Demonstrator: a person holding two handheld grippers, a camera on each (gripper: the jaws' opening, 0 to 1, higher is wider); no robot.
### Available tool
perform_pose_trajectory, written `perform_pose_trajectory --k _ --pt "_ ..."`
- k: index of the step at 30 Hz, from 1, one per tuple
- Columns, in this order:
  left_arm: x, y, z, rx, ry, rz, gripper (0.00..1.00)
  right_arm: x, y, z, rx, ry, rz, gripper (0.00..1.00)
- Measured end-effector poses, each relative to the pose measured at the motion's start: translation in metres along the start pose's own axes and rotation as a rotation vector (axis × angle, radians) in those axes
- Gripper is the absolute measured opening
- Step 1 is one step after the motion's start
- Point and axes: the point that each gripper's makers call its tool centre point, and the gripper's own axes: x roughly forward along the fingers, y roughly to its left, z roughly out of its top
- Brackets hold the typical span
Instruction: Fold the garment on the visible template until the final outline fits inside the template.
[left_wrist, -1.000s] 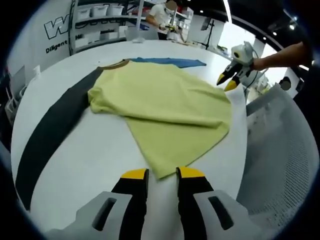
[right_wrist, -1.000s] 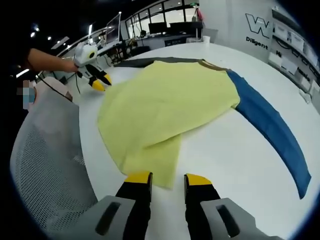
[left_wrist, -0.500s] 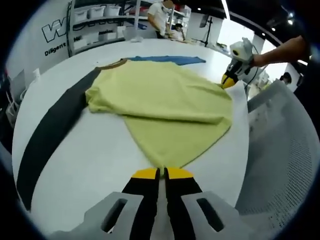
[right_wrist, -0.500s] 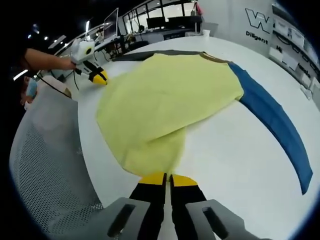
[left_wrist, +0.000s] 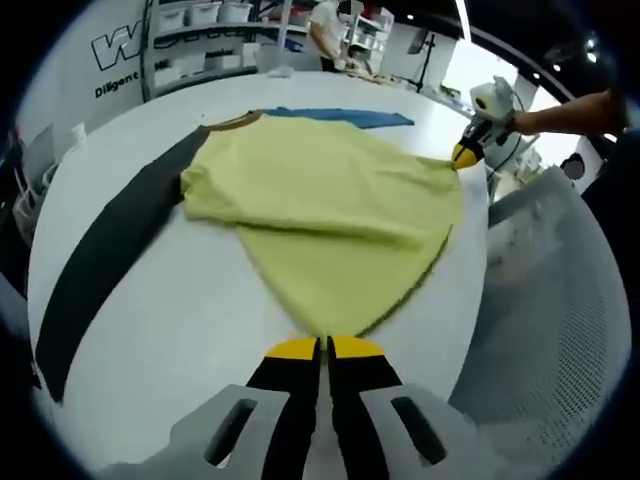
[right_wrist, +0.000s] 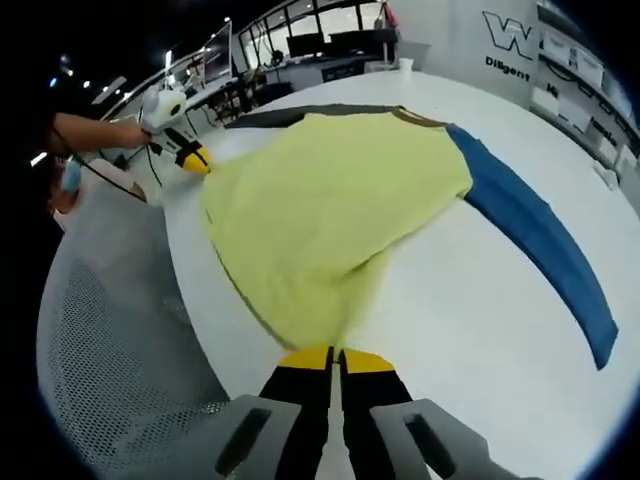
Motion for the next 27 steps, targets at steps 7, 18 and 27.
perform_pose_trajectory --k 7,18,27 --pt "-0.005 -0.012 -0.012 0.033 0.027 -0.031 0.05 -0.004 0.007 -0.010 0.048 0.021 0.011 0.00" --pt "-0.006 -0.023 -0.026 0.107 0.078 -0.054 0.05 -0.003 0.008 -0.031 0.102 0.076 -0.006 0.00" --pt "-0.005 -0.016 -0.031 0.124 0.108 -0.038 0.05 -0.007 0.006 -0.020 0.127 -0.016 -0.018 0.00"
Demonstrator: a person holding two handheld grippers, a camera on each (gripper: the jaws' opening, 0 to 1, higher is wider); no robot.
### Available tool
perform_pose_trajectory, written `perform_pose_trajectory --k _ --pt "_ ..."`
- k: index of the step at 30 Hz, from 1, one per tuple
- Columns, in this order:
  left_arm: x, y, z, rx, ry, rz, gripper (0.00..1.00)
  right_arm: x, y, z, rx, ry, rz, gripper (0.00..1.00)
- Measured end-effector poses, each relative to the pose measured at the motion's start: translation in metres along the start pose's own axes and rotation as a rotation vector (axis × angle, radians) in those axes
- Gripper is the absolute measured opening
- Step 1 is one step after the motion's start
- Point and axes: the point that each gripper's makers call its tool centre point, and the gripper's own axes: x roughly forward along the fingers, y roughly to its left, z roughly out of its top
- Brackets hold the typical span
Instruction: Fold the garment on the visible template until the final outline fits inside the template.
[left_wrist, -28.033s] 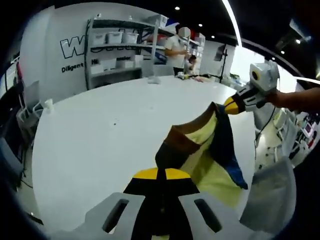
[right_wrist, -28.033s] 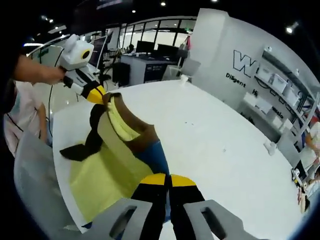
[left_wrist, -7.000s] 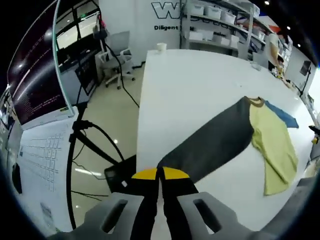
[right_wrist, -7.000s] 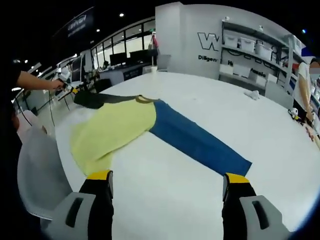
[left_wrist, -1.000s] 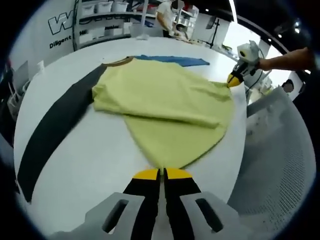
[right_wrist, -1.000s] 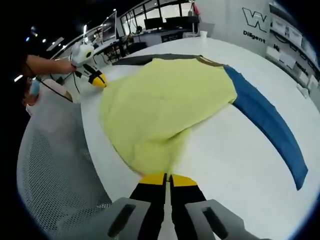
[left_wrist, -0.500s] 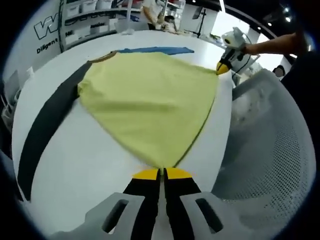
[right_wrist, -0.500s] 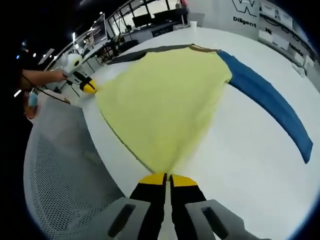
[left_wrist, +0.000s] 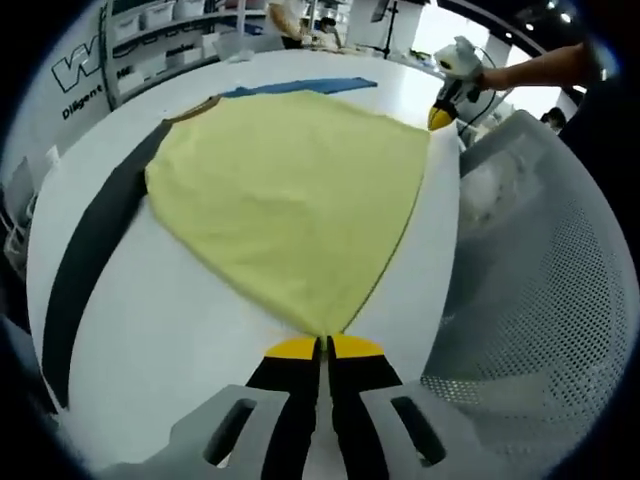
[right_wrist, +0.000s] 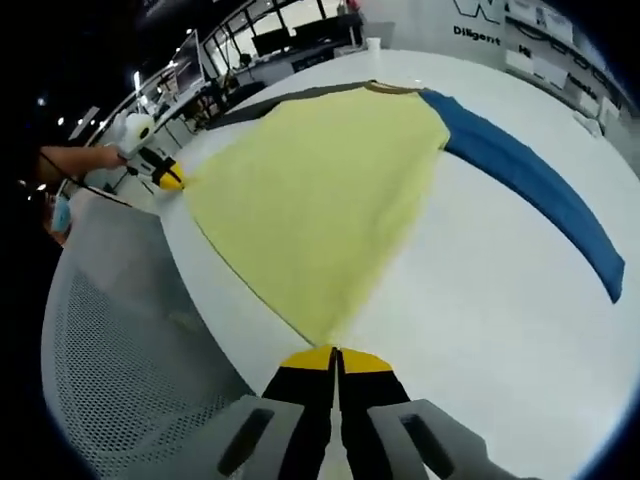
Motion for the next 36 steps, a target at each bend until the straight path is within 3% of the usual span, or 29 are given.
perform_pose_trajectory --k 3,7,10,11,12,15,19,20,21,23,28,33,36 --pt "0.000 -0.001 0.000 -0.008 0.001 -0.004 0.05 0.004 0.003 0.009 0.038 -0.031 0.016 0.00" --pt "0.000 -0.004 -0.002 -0.008 0.011 -0.012 0.05 0.013 0.011 0.014 0.016 -0.046 0.026 0.14" --pt "-0.001 -0.004 -0.003 -0.009 0.010 -0.010 0.05 0.020 0.013 0.002 -0.058 0.021 0.017 0.07" --pt "-0.001 -0.003 -0.003 -0.019 0.011 -0.012 0.05 0.021 0.007 -0.002 -0.108 0.043 -0.024 0.01" --pt "-0.001 -0.004 -0.003 -0.018 0.012 -0.012 0.05 0.021 0.004 0.006 -0.175 0.010 -0.042 0.00" --pt "-0.002 -0.004 -0.004 -0.011 0.013 -0.015 0.05 0.018 0.008 -0.001 -0.151 0.059 -0.019 0.00" --pt "-0.002 -0.003 -0.006 -0.009 0.025 -0.016 0.05 0.013 -0.006 -0.012 -0.245 0.158 -0.081 0.00" --pt "-0.002 -0.003 -0.006 -0.007 0.027 -0.016 0.05 0.015 -0.001 -0.009 -0.277 0.132 -0.042 0.00" --pt "-0.001 -0.004 -0.006 -0.007 0.029 -0.018 0.05 0.014 -0.004 -0.013 -0.221 0.146 -0.071 0.00" --pt "-0.001 -0.004 -0.006 -0.006 0.033 -0.020 0.05 0.011 -0.002 -0.015 -0.172 0.149 -0.055 0.00" --pt "0.000 -0.004 -0.005 -0.013 0.040 -0.030 0.06 0.011 -0.003 -0.004 -0.221 0.089 -0.065 0.00" --pt "-0.004 0.003 0.010 0.004 -0.029 -0.009 0.06 0.015 0.006 0.015 -0.230 0.022 -0.050 0.01" --pt "-0.008 0.006 0.013 -0.018 -0.044 -0.020 0.08 0.020 0.014 0.015 -0.227 0.022 -0.028 0.09"
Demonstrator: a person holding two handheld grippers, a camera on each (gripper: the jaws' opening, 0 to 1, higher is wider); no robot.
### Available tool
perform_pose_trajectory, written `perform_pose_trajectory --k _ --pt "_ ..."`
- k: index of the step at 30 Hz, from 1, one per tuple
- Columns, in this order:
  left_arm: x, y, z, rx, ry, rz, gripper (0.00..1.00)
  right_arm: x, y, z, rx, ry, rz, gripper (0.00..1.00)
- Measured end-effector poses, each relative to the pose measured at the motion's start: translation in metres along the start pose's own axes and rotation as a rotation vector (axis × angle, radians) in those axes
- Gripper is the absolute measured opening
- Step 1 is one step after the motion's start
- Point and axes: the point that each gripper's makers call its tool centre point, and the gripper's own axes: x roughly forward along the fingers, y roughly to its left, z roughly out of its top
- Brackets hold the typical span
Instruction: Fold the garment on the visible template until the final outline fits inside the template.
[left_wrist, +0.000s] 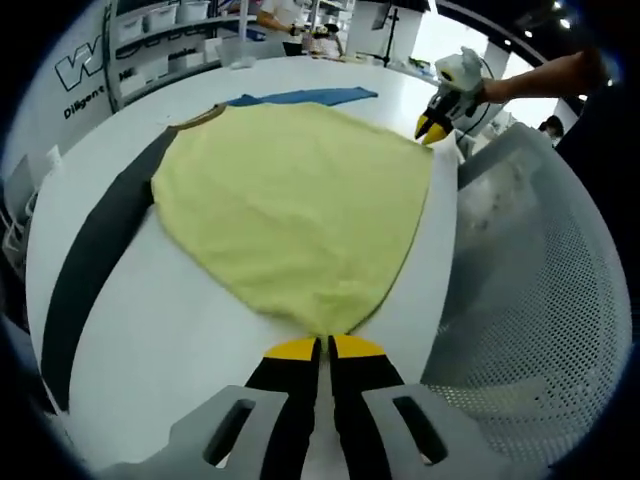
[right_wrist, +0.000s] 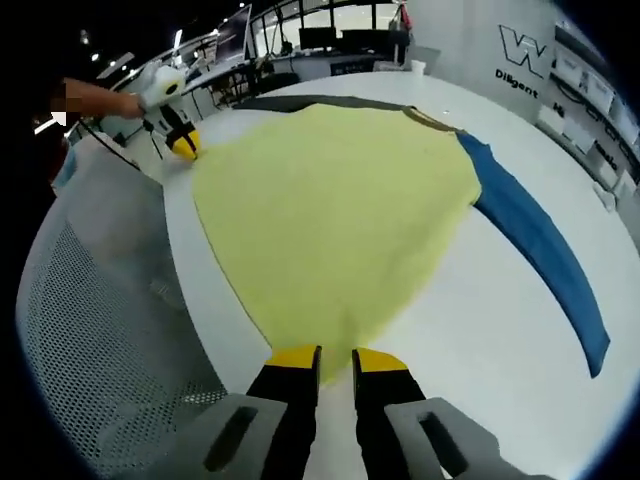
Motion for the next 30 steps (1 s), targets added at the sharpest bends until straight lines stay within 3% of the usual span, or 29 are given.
perform_pose_trajectory --k 9,14,18,26,30 --pt "-0.009 0.012 0.007 -0.021 -0.068 0.052 0.12 0.006 0.010 -0.008 -0.043 0.015 0.025 0.08" --pt "0.003 -0.004 0.000 -0.016 -0.044 0.022 0.10 0.006 0.011 -0.010 -0.065 0.011 0.026 0.08" --pt "0.014 -0.018 -0.006 -0.007 -0.005 -0.016 0.03 0.003 0.012 -0.015 -0.158 0.035 0.015 0.04" --pt "0.018 -0.036 -0.006 -0.036 0.036 -0.076 0.03 0.001 0.011 -0.021 -0.141 0.091 0.012 0.02" --pt "0.017 -0.034 -0.003 -0.023 0.026 -0.065 0.03 0.001 0.010 -0.021 -0.157 0.093 0.018 0.01"
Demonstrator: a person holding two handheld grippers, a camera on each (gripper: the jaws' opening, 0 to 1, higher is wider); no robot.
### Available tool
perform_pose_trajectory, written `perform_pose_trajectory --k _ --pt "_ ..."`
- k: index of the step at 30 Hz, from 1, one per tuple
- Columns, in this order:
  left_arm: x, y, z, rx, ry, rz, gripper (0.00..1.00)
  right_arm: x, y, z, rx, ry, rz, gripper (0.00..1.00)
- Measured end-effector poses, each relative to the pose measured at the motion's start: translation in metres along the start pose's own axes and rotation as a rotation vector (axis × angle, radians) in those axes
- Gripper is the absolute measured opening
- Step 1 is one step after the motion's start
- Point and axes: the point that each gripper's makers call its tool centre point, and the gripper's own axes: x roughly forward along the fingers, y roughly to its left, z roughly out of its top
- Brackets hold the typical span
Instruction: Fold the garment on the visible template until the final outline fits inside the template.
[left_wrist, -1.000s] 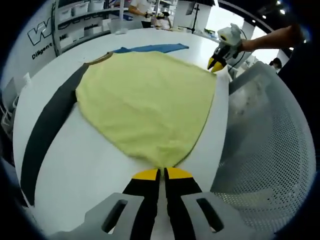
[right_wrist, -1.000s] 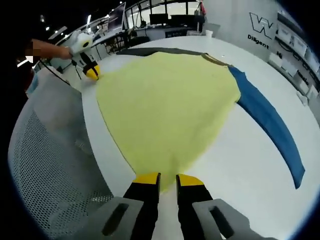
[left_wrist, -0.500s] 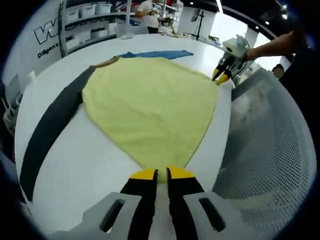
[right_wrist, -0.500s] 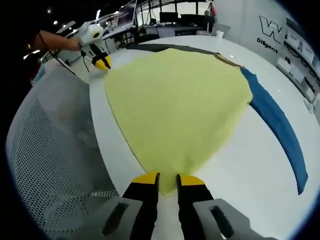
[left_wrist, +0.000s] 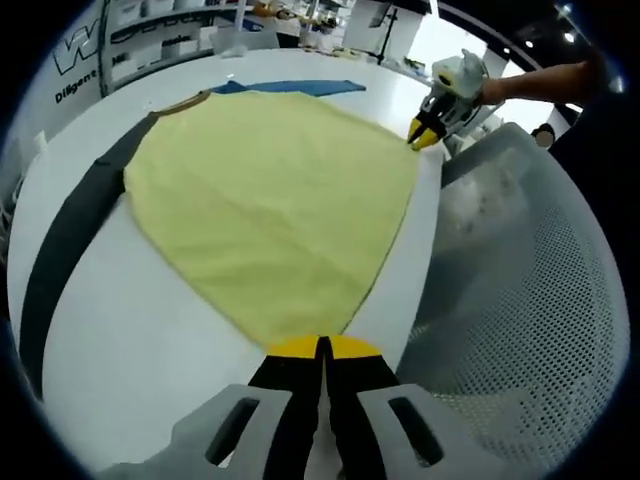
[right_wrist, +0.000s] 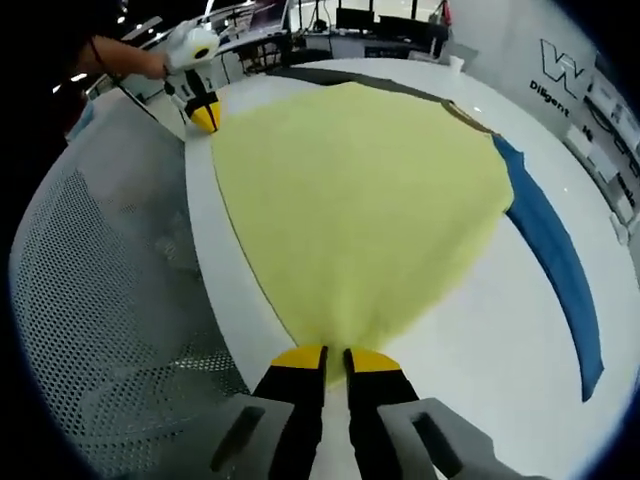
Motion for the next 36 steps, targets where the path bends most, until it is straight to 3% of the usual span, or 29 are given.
perform_pose_trajectory --k 5,12,15,26,36 --pt "-0.011 0.021 0.021 0.021 -0.117 0.083 0.05 -0.001 0.000 -0.001 -0.008 -0.032 0.002 0.03" --pt "-0.030 0.061 0.032 -0.060 -0.243 0.201 0.25 -0.001 0.001 0.001 -0.023 -0.043 -0.007 0.03" --pt "-0.037 0.076 0.029 -0.066 -0.267 0.250 0.33 -0.001 0.001 0.002 0.005 -0.052 -0.010 0.04" --pt "-0.063 0.128 0.012 -0.187 -0.305 0.410 0.46 -0.003 0.016 0.004 0.075 -0.104 0.040 0.26" --pt "-0.094 0.178 -0.008 -0.348 -0.339 0.553 0.47 -0.003 0.022 0.006 0.117 -0.114 0.052 0.34"
